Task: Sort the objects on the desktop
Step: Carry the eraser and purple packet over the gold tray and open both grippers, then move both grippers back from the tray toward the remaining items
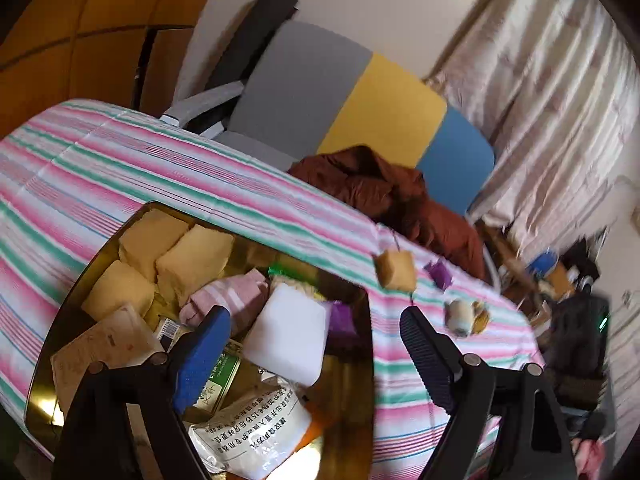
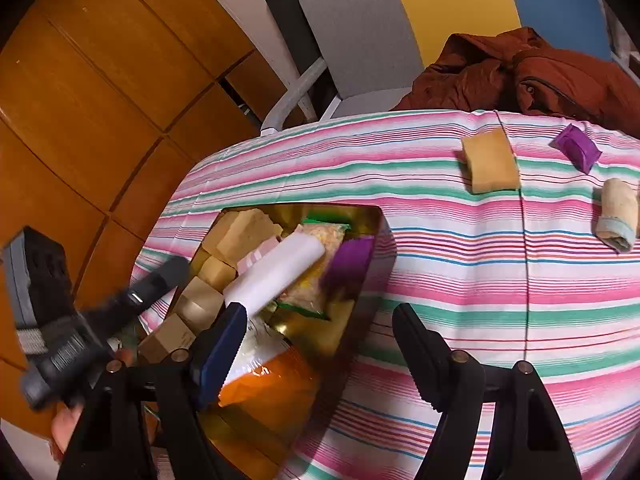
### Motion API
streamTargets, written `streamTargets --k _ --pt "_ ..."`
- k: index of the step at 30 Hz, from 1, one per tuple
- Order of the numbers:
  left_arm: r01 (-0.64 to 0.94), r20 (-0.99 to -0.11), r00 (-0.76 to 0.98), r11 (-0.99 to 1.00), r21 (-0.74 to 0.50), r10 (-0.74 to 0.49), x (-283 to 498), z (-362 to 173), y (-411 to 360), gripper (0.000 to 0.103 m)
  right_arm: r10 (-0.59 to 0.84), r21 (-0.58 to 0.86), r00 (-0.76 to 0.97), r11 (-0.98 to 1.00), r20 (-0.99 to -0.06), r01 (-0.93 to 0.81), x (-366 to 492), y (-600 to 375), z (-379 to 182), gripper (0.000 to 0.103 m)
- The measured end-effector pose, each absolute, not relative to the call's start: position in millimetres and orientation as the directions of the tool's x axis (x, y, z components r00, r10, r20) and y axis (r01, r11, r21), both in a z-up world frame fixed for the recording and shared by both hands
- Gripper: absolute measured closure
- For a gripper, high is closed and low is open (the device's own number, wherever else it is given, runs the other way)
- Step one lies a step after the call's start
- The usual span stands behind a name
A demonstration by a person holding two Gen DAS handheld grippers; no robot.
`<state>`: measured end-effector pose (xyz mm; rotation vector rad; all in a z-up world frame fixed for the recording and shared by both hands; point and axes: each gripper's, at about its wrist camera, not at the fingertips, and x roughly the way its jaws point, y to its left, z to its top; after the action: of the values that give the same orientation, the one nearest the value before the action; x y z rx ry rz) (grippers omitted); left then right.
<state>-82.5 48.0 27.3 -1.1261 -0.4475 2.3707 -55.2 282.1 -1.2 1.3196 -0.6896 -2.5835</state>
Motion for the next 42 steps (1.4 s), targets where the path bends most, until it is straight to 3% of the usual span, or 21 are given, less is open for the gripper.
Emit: streamTargets --k 6,14,25,36,42 --pt "-0.2 -0.643 -0.554 -0.834 -0.515 0.529 -72.5 28.8 36.9 0.015 -0.342 0.479 -0.594 -0.874 -0.729 -0.084 -44.9 296.1 -6.8 0.025" --pt "-0.357 -0.683 -0.571 -0.887 -0.293 0.455 -26.1 28.5 88.5 0.015 -0.319 0.454 -0.539 -0.881 -0.78 -0.136 -34.4 312.5 -22.8 0.024" --pt "-0.54 -0.74 -0.419 -0.8 -0.262 0.526 9.6 1.6 173.9 0.015 -0.253 0.447 -0.494 -0.832 -0.832 -0.328 -0.6 389.9 -41.6 0.024" --pt "-0.61 -0.816 -0.356 -0.775 -0.166 0.455 17.3 -21.6 236.3 0.015 -0.102 0.377 -0.487 -0.773 -0.867 -0.51 32.8 486.8 -39.5 0.023" --pt "-0.618 -0.838 -0.344 -0.774 -0.137 0.423 17.7 -31.5 251.9 0.015 -0.091 0.381 -0.472 -0.731 -0.877 -0.567 43.0 520.2 -48.1 0.023"
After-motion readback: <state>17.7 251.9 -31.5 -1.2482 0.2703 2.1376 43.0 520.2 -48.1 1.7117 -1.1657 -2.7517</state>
